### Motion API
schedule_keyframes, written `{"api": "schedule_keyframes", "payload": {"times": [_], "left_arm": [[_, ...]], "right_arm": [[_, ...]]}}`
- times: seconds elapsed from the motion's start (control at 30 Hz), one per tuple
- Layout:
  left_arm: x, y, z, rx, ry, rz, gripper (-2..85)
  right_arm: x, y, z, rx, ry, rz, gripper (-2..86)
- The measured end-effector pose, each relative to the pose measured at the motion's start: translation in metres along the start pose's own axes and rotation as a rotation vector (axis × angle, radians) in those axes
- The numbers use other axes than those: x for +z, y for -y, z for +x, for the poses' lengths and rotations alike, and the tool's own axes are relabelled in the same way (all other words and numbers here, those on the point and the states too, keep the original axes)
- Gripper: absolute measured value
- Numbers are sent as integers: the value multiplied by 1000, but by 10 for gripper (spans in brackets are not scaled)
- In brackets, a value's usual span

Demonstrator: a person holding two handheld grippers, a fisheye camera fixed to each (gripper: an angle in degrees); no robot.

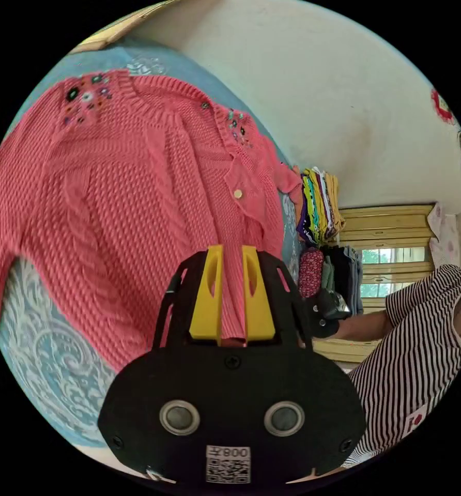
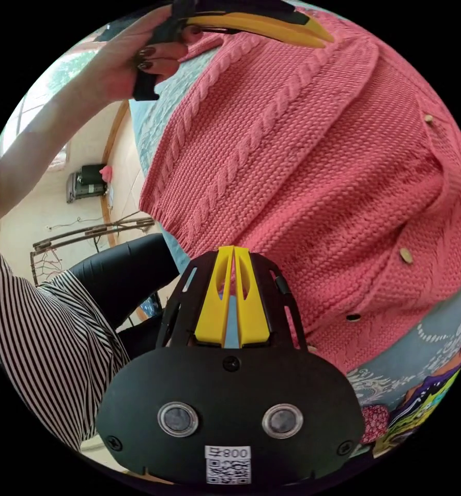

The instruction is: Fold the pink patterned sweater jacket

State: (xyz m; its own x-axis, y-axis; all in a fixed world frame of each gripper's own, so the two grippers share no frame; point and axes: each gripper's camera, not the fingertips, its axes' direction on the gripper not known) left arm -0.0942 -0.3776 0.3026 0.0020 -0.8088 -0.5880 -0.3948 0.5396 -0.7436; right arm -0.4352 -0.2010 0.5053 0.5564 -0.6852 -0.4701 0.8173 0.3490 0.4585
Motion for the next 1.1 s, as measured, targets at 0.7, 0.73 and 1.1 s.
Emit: {"api": "schedule_keyframes", "payload": {"times": [0.7,0.73,1.1], "left_arm": [[84,312,-72,-9,-117,134,30],[84,318,-73,-8,-117,137,30],[130,302,-85,35,-118,-56,95]], "right_arm": [[-187,-19,142,322,-262,453,63],[-185,-15,138,303,-265,444,67],[-184,-3,141,271,-312,377,92]]}}
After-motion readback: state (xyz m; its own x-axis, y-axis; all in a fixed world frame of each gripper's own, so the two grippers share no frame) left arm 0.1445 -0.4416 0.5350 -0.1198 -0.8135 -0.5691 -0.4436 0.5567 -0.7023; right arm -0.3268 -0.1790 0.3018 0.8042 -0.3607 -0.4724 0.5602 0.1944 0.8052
